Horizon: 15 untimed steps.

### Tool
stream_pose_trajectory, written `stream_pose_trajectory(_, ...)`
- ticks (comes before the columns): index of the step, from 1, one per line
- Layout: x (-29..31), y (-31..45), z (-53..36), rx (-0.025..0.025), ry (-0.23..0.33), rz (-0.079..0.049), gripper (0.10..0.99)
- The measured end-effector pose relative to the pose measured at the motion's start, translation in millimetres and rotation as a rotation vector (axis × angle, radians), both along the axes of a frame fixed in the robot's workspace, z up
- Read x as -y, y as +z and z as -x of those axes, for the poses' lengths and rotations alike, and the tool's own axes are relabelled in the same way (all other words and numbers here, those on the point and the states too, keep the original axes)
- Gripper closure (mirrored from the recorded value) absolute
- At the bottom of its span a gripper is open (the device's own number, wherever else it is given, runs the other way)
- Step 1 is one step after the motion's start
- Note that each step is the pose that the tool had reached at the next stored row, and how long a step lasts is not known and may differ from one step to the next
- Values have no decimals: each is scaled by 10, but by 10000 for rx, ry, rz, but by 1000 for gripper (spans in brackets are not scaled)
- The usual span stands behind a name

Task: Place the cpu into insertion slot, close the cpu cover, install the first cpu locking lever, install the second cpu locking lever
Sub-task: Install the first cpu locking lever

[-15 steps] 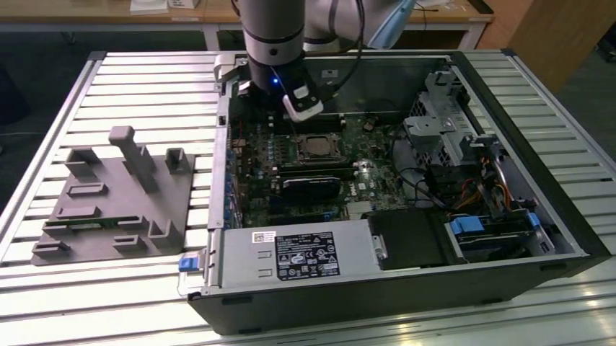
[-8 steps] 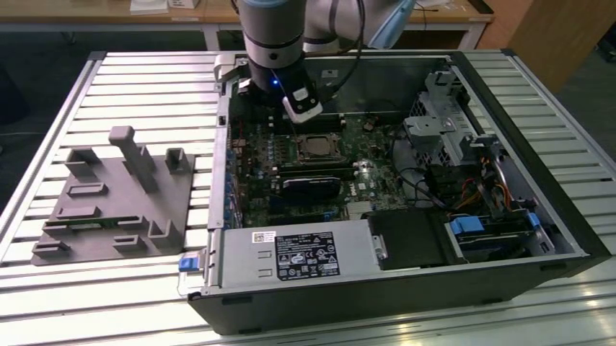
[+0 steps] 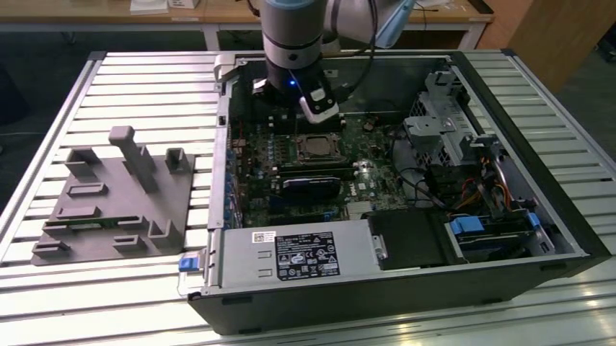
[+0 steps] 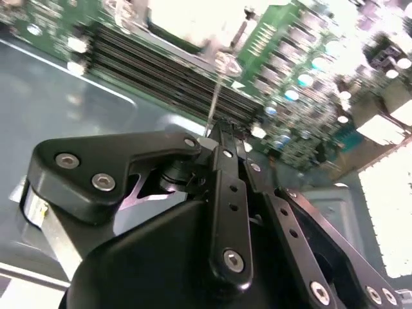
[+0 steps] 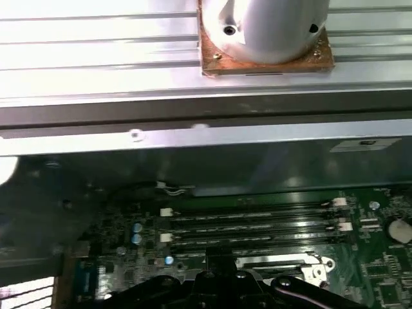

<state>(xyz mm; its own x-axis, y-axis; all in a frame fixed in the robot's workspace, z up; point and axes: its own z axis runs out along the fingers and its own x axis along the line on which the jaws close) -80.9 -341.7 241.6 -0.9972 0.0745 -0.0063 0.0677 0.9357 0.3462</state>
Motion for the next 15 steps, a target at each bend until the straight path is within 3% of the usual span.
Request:
stream_pose_trajectory(7,0,-14,-314,-30,-1,-1,980)
stream_pose_trajectory(12,0,-14,-338,-31,-2,5,980)
stream_pose_trajectory(15,0,-23,-338,3,-5,195,980)
